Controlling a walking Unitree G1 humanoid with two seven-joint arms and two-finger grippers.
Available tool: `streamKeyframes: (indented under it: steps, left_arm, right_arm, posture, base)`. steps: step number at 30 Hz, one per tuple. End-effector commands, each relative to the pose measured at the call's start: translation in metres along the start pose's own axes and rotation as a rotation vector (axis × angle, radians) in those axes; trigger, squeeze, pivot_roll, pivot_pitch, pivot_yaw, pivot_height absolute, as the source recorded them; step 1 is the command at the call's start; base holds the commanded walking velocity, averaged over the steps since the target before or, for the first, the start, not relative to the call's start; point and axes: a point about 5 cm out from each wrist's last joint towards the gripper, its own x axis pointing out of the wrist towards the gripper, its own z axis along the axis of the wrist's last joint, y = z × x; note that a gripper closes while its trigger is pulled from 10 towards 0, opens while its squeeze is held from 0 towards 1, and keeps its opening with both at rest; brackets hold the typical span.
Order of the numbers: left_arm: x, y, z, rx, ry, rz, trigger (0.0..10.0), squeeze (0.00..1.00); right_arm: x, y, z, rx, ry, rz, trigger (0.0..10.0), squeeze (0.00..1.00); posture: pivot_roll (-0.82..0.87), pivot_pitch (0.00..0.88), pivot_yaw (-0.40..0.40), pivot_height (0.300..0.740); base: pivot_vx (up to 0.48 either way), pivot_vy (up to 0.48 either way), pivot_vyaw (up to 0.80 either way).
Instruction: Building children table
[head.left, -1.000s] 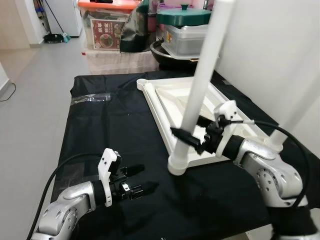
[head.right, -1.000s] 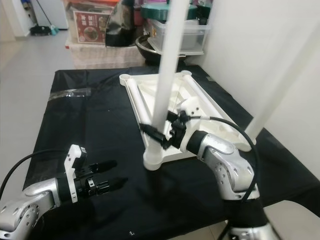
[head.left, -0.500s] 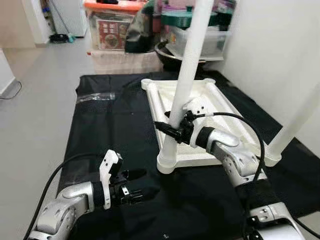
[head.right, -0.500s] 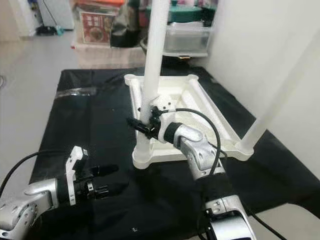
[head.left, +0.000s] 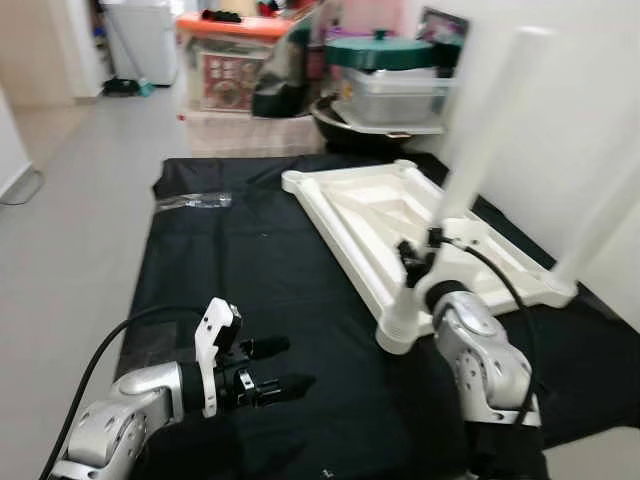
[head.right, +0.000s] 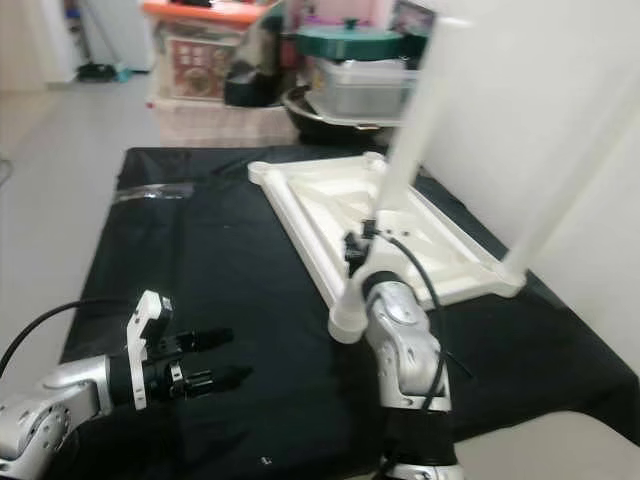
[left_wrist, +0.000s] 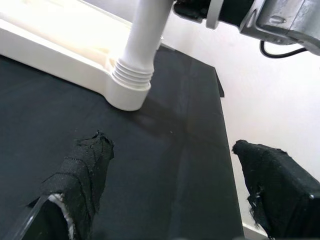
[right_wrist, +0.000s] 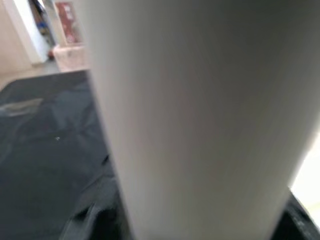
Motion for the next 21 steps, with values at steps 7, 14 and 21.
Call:
streamKeyframes:
  steps: [7,14,21]
  left_arm:
    - [0.000,-0.001,-0.005,-0.012,0.011,-0.002,10.0,0.00]
    - [0.001,-0.001,-0.005,-0.013,0.008,-0.006,10.0,0.00]
    - [0.003,0.000,-0.004,-0.013,0.003,-0.011,10.0,0.00]
  right_arm:
    - [0.003,0.000,0.046,0.062,-0.120,0.312,10.0,0.00]
    - [-0.009,-0.001,0.064,-0.055,-0.188,0.568,10.0,0.00]
    - [-0.031,0.029,0.028,-0.251,-0.063,1.076,8.7,0.00]
  posture:
    - [0.04,0.000,-0.103,0.740]
    - [0.04,0.000,-0.102,0.740]
    - [0.07,0.000,-0.119,0.740]
  base:
    - [0.000,0.000,0.00]
    - [0.000,0.000,0.00]
    - [0.000,0.000,0.00]
